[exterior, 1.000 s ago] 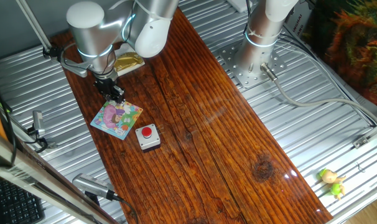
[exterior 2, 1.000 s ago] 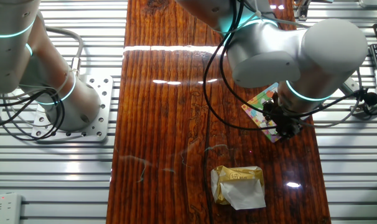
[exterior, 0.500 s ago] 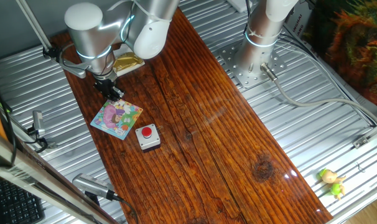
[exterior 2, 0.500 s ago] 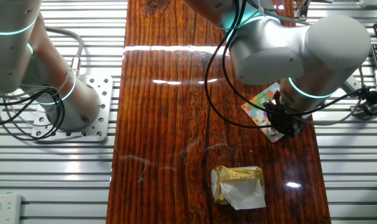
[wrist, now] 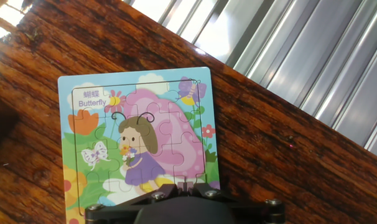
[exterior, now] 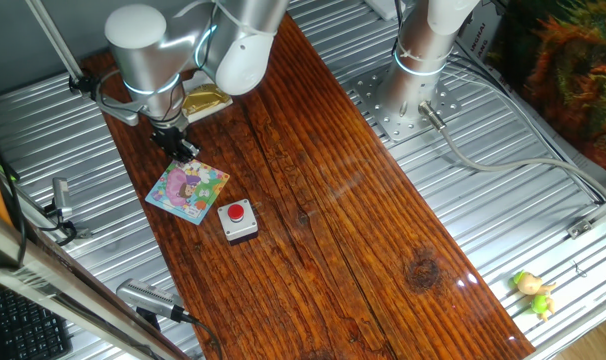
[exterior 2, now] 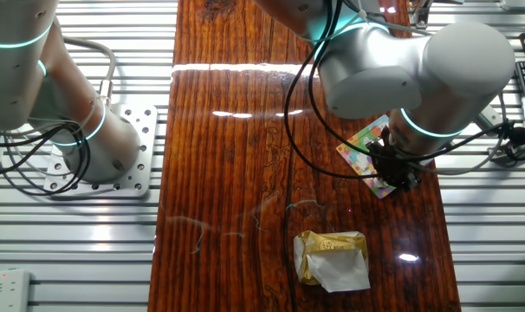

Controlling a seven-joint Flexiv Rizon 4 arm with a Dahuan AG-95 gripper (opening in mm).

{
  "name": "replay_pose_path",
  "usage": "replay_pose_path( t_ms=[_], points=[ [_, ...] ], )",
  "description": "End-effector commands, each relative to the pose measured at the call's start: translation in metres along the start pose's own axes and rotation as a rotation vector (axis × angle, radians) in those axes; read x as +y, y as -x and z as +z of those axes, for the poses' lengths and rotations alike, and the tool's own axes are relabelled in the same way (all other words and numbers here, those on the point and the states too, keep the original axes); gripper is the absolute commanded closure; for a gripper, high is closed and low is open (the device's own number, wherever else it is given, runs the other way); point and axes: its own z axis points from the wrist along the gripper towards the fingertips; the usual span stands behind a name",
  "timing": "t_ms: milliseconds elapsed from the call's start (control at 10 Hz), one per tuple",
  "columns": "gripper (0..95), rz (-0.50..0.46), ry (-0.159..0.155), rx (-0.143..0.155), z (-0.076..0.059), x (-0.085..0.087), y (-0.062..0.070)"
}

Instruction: Assemble one piece of a puzzle

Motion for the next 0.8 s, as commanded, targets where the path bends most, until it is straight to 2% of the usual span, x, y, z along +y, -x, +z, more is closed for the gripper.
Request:
replay_pose_path(
  t_ms=[100, 800],
  points=[
    [95.0, 0.001, -0.001, 0.001, 0.0001, -0.0003, 0.0001],
    [95.0, 0.002, -0.004, -0.003, 0.0031, -0.0006, -0.0002]
  ],
)
